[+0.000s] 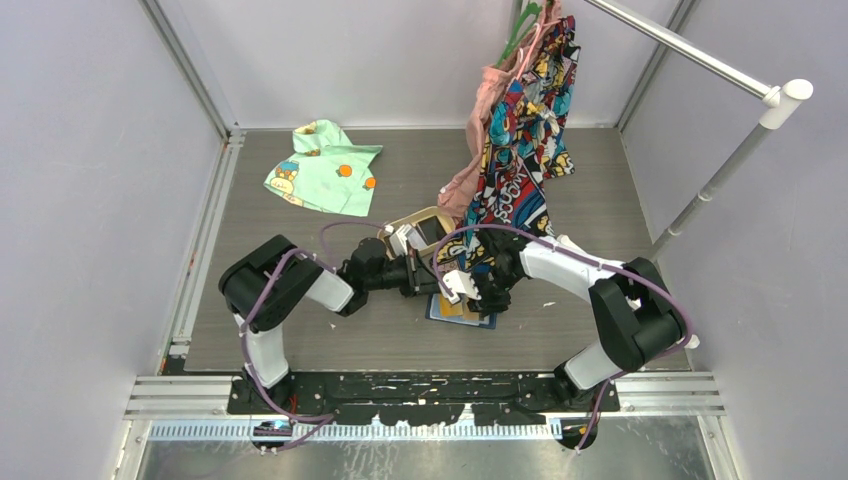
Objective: Put the credit cards into the card holder
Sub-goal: Insert the credit card into the card holder.
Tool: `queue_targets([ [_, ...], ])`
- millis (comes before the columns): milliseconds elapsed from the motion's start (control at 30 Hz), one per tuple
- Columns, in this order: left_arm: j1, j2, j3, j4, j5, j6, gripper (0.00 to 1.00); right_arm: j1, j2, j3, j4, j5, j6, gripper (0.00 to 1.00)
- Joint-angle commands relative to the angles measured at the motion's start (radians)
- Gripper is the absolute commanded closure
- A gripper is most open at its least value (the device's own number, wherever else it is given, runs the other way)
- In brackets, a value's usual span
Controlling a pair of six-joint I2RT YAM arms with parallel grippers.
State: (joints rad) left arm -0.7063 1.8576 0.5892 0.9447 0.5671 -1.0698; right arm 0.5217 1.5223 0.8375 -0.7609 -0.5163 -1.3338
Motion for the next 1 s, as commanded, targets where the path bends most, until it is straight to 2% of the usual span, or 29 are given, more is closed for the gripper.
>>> queue_targets([
  [0, -0.017, 0.018, 0.035, 0.018, -0.025, 0.019, 1.0, 0.001, 0.021, -0.031, 0.021, 0.092, -0.026, 0.64],
  [967, -0.038, -0.014, 0.059, -0.11, -0.093, 0.098, 1.0, 0.001, 0.031, -0.022, 0.014, 0.096, -0.022, 0.64],
])
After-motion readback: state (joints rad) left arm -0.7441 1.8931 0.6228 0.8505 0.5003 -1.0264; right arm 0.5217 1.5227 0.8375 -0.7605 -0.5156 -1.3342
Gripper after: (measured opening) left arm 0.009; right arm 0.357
